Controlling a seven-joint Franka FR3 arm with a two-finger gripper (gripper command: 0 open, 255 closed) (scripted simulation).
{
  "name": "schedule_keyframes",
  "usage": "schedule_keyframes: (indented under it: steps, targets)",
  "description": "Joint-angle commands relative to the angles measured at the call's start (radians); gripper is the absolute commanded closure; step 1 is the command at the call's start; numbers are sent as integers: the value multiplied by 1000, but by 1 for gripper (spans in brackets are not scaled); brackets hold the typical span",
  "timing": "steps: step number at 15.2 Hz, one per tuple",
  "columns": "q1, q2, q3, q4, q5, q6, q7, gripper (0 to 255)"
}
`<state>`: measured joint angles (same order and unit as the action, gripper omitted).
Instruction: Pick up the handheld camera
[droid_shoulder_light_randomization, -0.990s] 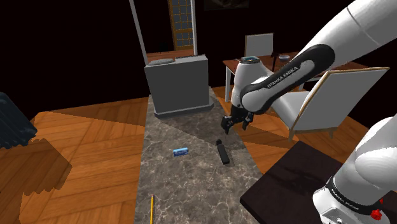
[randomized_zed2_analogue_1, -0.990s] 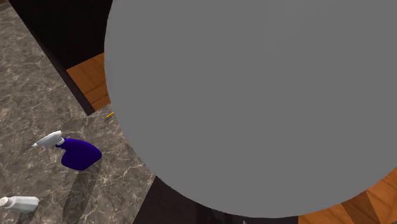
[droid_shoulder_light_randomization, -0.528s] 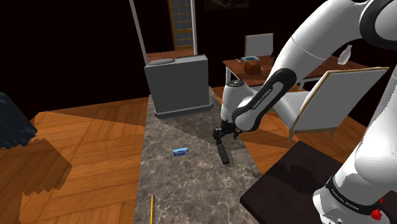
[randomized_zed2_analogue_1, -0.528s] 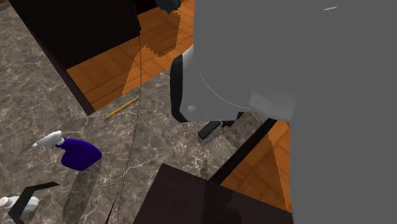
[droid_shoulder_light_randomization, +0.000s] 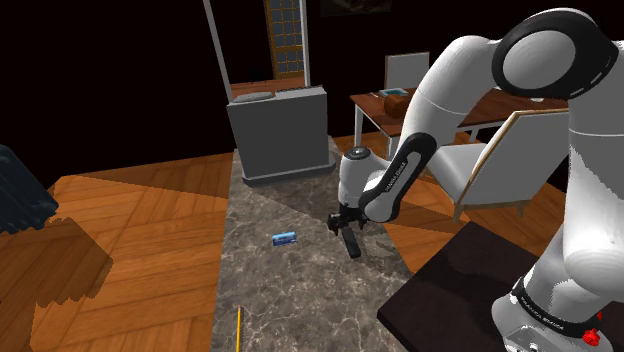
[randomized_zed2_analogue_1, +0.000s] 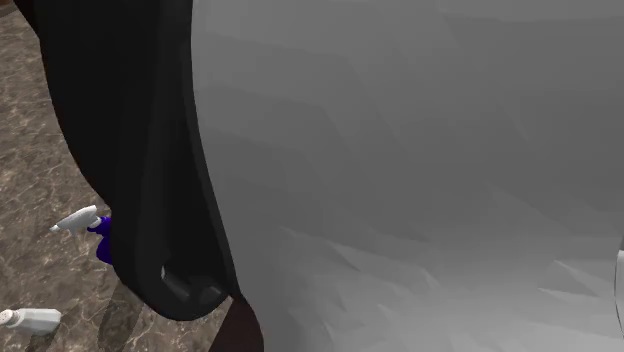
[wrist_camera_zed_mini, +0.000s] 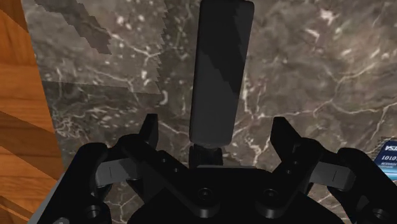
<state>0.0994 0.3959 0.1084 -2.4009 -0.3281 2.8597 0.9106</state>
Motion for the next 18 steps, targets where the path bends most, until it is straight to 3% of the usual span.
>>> schedule_keyframes:
  steps: [1,5,6,18]
  targets:
    - [11,35,-16,14,-15,22,12,0]
    - [27,73,-36,25,-31,50,27,0]
    - [28,73,-36,24,-31,50,27,255]
    - [8,28,-13,12,-13,17,10,255]
